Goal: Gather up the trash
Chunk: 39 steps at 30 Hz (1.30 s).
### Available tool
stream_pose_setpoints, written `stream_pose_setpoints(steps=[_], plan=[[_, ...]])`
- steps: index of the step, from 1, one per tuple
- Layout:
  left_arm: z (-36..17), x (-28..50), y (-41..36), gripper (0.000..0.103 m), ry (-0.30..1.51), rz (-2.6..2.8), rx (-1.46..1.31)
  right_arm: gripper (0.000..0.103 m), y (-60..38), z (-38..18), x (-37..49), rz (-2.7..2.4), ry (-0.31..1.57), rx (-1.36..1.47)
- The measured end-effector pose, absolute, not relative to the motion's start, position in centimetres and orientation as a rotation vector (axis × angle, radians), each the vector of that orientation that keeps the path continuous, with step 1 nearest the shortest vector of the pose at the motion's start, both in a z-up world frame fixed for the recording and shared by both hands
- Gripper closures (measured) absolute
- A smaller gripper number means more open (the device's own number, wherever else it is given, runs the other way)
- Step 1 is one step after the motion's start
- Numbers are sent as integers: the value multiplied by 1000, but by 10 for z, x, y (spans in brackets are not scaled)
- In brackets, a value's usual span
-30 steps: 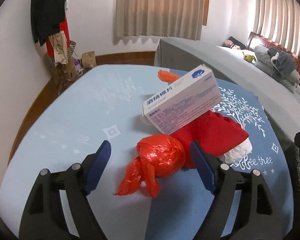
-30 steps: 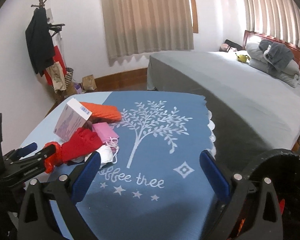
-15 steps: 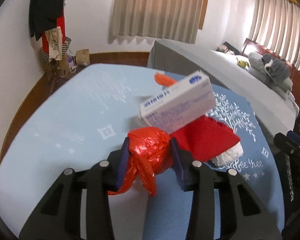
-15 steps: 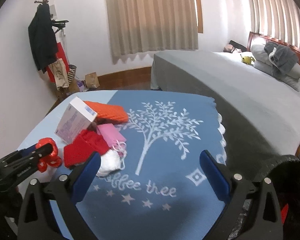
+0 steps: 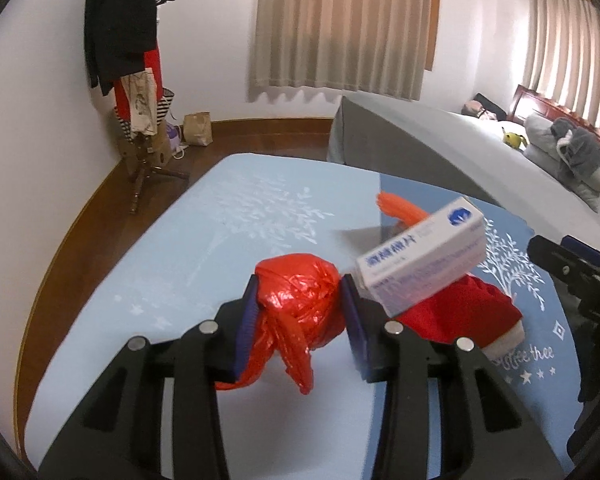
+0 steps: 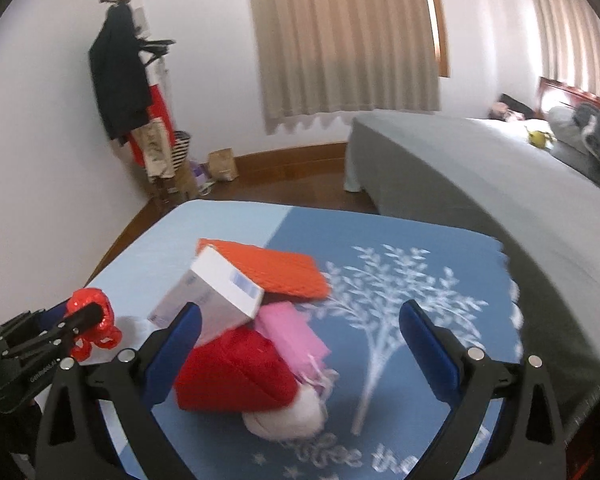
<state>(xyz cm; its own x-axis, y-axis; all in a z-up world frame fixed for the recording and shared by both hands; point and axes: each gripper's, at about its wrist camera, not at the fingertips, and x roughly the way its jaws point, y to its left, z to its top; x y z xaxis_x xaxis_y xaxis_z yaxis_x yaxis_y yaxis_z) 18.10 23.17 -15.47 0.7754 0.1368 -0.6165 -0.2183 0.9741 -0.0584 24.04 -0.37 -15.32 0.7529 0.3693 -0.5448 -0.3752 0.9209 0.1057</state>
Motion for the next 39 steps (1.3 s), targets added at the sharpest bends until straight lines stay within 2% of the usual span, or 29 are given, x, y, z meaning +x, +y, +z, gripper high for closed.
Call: stream_pose_setpoints(steps=[7, 10, 15, 17, 20, 31, 32, 35, 39], plan=[[-154, 185, 245, 65, 655, 218, -135, 7, 23, -157, 257, 501, 614, -58], [-155, 185, 246, 64, 655, 223, -140, 13, 31, -160, 262, 534, 627, -61], [-157, 184, 250, 64, 657, 231, -143, 38, 39, -168, 261, 616, 656, -58], [-158, 183, 248, 64, 659, 236, -147, 54, 41, -171, 260, 648, 675, -53], [-159, 180, 248, 64, 663, 243, -148, 61, 41, -173, 255, 672, 679, -49], [-161, 168, 254, 64, 679, 264, -165, 62, 43, -186, 223, 688, 743, -27], [-162, 166, 254, 64, 681, 264, -165, 59, 43, -186, 221, 683, 743, -29], [-164, 163, 254, 64, 687, 262, -163, 39, 41, -183, 217, 637, 707, -59], [-163, 161, 255, 64, 684, 266, -168, 36, 39, -176, 226, 623, 683, -54]])
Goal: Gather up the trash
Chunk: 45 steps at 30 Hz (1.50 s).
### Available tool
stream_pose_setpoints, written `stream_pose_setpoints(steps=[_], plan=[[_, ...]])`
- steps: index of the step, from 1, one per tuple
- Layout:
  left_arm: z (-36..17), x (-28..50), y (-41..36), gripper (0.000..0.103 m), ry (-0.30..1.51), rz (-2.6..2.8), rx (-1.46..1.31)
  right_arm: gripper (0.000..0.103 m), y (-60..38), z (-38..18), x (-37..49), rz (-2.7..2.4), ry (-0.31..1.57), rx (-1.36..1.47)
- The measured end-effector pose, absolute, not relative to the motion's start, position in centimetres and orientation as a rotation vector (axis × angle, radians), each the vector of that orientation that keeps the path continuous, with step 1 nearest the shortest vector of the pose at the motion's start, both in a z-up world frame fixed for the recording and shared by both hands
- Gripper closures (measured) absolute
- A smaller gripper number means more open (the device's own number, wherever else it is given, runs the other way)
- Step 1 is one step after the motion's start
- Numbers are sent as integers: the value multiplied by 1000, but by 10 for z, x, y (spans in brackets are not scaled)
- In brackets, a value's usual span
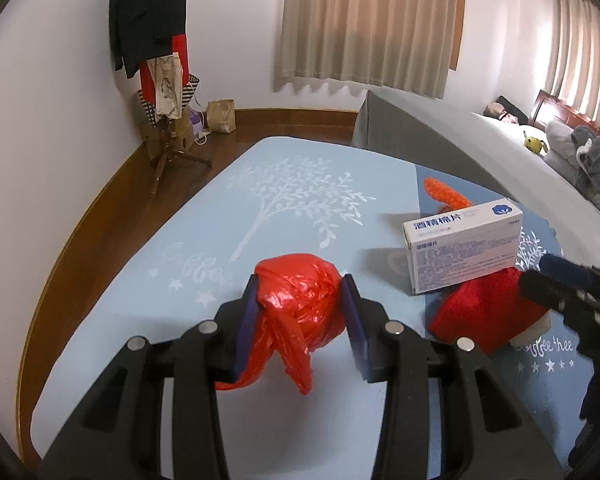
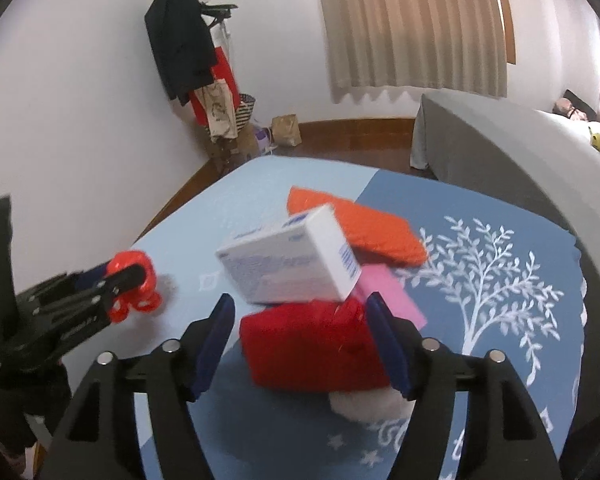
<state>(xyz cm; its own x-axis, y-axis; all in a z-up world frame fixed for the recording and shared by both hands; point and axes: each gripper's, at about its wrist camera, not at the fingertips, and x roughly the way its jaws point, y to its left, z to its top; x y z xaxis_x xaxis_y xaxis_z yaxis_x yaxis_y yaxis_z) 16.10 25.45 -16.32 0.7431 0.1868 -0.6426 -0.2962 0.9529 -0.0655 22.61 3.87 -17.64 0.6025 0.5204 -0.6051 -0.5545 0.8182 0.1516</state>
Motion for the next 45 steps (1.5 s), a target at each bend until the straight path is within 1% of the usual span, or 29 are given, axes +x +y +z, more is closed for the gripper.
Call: stream_pose_setpoints(steps=[5, 6, 8, 14, 16, 18, 19, 21, 24, 27, 31, 33, 35, 42, 45], plan=[[-162, 162, 253, 64, 676, 268, -159, 35, 44, -174, 249, 632, 675, -88], [-163, 161, 252, 64, 675, 269, -160, 30, 46, -174, 253, 640, 669, -101], [-163, 162, 252, 64, 674, 270, -163, 24, 49, -174, 260, 653, 669, -113], [-165, 164, 253, 64, 676, 271, -165, 24, 56, -182, 276, 709, 706, -100], [-164, 164, 254, 64, 674, 272, -162, 28, 56, -186, 280, 731, 728, -75], [-164, 164, 254, 64, 674, 275, -160, 38, 56, -188, 278, 747, 738, -75], [-165, 164, 255, 64, 674, 277, -159, 41, 55, -189, 276, 753, 741, -76], [-165, 163, 256, 64, 674, 282, -160, 51, 53, -190, 271, 768, 751, -74], [-165, 163, 256, 64, 676, 291, -164, 53, 49, -192, 260, 786, 767, -55], [-165, 162, 257, 63, 676, 298, -169, 53, 48, -193, 249, 810, 792, -37], [-165, 163, 256, 63, 681, 302, -176, 52, 54, -196, 240, 764, 767, -109], [-165, 163, 256, 63, 680, 301, -177, 44, 57, -196, 242, 754, 759, -129], [-165, 163, 256, 63, 681, 302, -175, 40, 60, -194, 246, 744, 751, -130], [-167, 163, 260, 63, 685, 300, -183, 34, 66, -191, 271, 750, 744, -125], [-167, 164, 263, 63, 685, 302, -188, 34, 74, -195, 279, 791, 764, -145]])
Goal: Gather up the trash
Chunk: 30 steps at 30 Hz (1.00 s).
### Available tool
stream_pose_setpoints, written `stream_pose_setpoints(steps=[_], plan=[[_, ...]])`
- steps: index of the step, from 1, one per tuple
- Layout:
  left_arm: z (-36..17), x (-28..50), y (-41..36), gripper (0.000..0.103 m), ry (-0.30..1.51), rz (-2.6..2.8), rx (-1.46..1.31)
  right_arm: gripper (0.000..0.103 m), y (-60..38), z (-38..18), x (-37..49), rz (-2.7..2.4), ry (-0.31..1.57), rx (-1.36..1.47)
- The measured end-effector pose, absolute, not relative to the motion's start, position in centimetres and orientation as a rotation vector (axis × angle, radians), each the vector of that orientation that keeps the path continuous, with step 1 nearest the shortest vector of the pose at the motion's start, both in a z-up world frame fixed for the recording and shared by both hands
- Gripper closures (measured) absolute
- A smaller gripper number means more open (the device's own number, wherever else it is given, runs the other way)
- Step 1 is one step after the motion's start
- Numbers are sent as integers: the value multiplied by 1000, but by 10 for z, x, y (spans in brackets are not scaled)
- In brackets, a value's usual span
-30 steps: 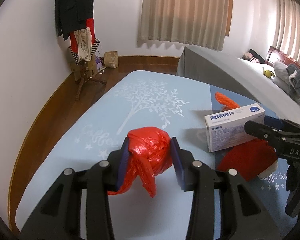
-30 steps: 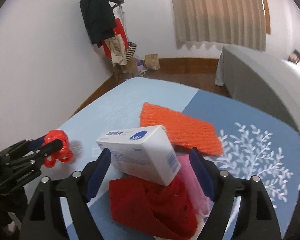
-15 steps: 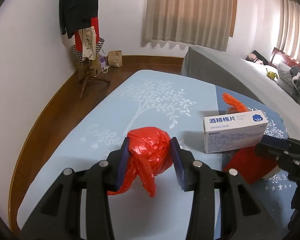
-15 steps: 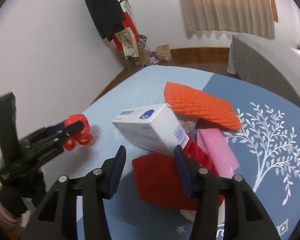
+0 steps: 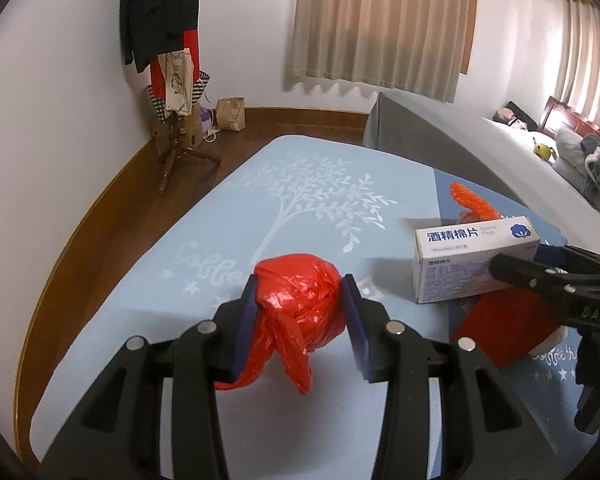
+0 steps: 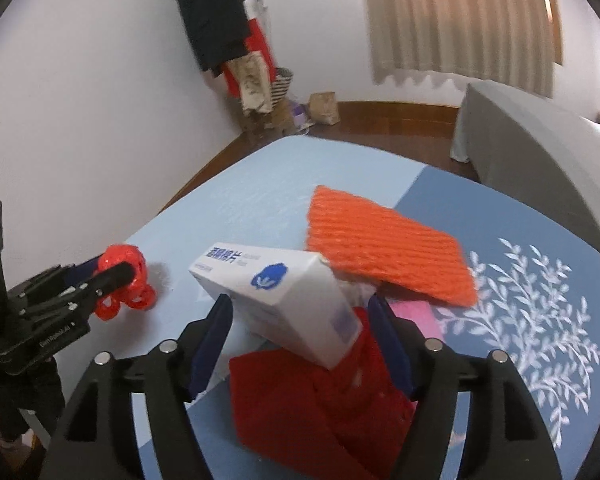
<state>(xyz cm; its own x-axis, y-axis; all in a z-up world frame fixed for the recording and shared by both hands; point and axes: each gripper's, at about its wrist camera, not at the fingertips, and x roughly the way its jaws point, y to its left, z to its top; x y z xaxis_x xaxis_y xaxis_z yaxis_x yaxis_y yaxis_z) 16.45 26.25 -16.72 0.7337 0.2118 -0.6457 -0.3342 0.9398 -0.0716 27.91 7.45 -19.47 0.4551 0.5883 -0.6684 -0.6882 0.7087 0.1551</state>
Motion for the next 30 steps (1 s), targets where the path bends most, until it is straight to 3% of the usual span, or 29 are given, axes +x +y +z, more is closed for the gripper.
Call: stream_pose_setpoints(steps=[1, 3, 6, 13, 15, 22, 30], plan=[[-168, 165, 263, 63, 685, 303, -189, 35, 77, -196, 280, 800, 770, -151], [-168, 165, 264, 63, 686, 303, -188, 49, 80, -199, 281, 824, 788, -138], [-168, 165, 264, 63, 688, 303, -187, 60, 75, -202, 275, 847, 825, -96], [-173, 164, 267, 62, 695, 305, -192, 59, 67, -205, 249, 852, 843, -48], [-174, 163, 267, 62, 698, 305, -192, 48, 71, -205, 248, 836, 835, -59], [-174, 163, 270, 62, 698, 310, -193, 48, 95, -205, 264, 815, 824, -81], [-169, 159, 266, 63, 685, 297, -193, 71, 86, -196, 253, 825, 794, -64]])
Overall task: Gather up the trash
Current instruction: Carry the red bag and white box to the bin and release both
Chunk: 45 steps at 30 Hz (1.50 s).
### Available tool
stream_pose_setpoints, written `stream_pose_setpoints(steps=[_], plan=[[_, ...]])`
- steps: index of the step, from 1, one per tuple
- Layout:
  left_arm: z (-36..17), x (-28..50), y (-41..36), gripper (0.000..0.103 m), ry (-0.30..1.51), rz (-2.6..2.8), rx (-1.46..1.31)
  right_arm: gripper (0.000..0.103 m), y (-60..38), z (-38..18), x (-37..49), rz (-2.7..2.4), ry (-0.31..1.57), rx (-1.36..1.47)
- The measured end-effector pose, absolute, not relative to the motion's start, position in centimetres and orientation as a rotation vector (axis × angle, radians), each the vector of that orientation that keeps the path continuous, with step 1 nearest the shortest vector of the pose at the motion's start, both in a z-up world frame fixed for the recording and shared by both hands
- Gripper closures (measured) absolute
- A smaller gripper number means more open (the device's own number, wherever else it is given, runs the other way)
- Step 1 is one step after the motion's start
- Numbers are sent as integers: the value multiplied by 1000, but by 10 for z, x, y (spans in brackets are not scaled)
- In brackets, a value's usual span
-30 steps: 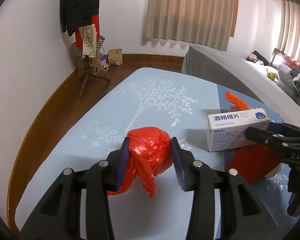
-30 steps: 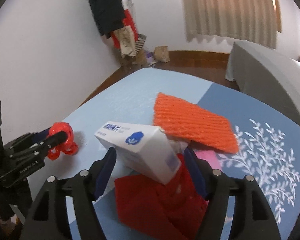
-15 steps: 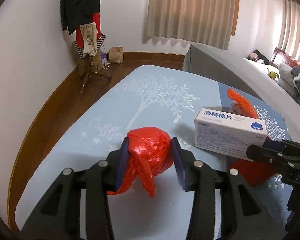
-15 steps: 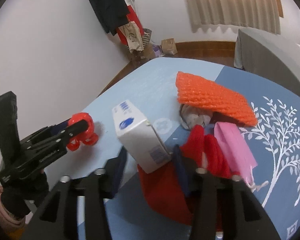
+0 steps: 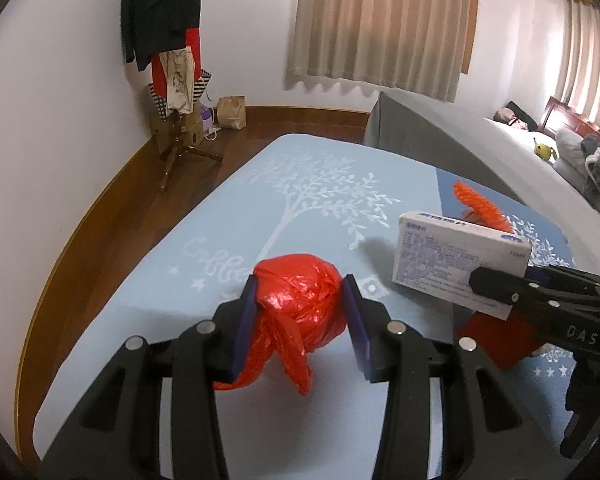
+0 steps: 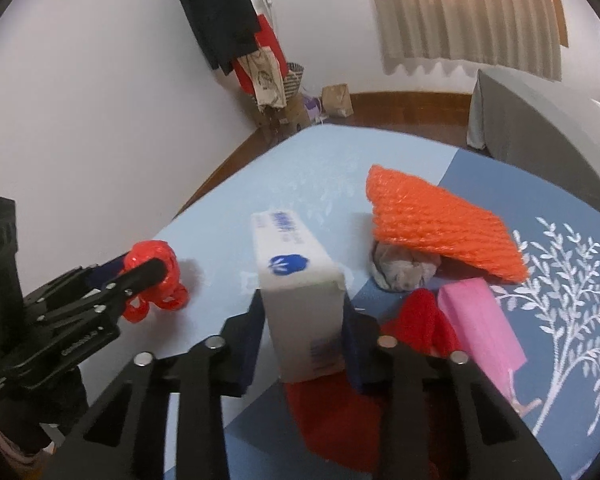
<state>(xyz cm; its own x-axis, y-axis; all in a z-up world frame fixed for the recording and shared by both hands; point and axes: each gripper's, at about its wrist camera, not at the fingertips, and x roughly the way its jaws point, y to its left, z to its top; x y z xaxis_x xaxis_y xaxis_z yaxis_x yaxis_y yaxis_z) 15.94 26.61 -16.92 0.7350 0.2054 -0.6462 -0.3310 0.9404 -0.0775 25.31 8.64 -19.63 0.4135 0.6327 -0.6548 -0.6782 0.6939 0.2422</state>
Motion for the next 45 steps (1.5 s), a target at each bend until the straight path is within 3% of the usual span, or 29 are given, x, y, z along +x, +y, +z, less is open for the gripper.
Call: stream_pose_setpoints(steps=[23, 45], plan=[[-117, 136, 141, 64, 612, 48, -145, 75, -59, -115, 180, 562, 611, 121], [-131, 136, -64, 64, 650, -338, -52, 75, -270, -136, 100, 151, 627, 214]])
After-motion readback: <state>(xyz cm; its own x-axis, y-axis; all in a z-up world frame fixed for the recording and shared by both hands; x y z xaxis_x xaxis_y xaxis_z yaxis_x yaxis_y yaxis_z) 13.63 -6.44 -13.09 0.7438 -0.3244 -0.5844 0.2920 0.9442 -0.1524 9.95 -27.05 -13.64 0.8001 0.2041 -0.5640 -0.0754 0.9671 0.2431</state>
